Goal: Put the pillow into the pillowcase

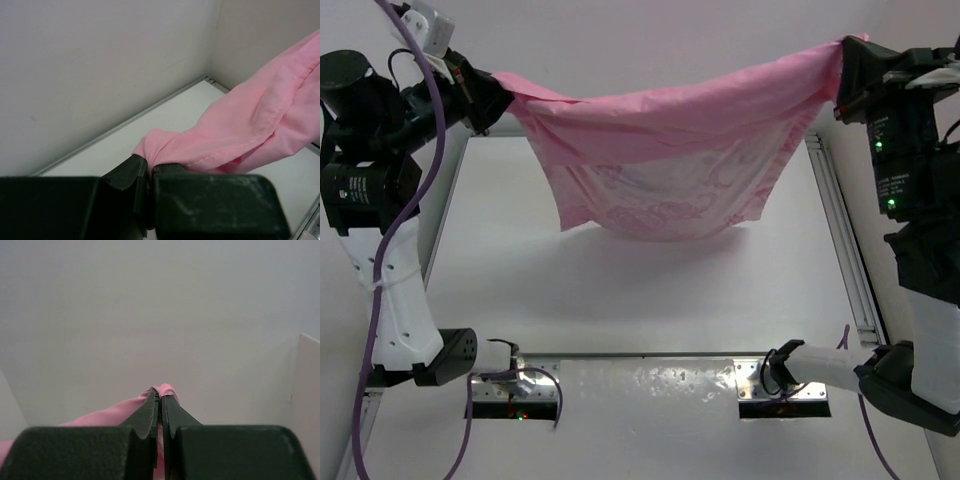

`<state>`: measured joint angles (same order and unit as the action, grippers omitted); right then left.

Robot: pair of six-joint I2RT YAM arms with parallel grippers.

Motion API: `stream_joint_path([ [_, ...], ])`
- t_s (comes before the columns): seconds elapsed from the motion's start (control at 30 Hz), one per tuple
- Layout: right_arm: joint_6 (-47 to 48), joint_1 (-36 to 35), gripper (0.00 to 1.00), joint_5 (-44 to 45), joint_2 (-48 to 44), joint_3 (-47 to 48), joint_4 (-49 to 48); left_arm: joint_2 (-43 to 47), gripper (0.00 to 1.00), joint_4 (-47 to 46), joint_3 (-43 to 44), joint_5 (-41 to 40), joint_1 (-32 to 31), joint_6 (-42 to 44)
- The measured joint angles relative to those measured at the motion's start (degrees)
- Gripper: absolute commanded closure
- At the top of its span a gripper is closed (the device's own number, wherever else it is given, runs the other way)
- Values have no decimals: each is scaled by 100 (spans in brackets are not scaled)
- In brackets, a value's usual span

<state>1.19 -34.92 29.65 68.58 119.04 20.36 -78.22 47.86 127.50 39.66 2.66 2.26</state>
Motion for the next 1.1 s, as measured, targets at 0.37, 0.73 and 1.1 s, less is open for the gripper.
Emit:
stream_joint_path([
  [0.37, 472, -330, 100, 260, -146, 138, -57, 870, 100, -560, -291, 645, 398, -778],
  [0.73, 1207, -278, 100, 1060, 1185, -232, -289, 949, 100, -933, -2675, -92, 455, -1276],
  [1.1, 337, 1025, 100, 586, 4616, 94, -142, -1246, 100, -1941, -3987, -1110, 448, -1357],
])
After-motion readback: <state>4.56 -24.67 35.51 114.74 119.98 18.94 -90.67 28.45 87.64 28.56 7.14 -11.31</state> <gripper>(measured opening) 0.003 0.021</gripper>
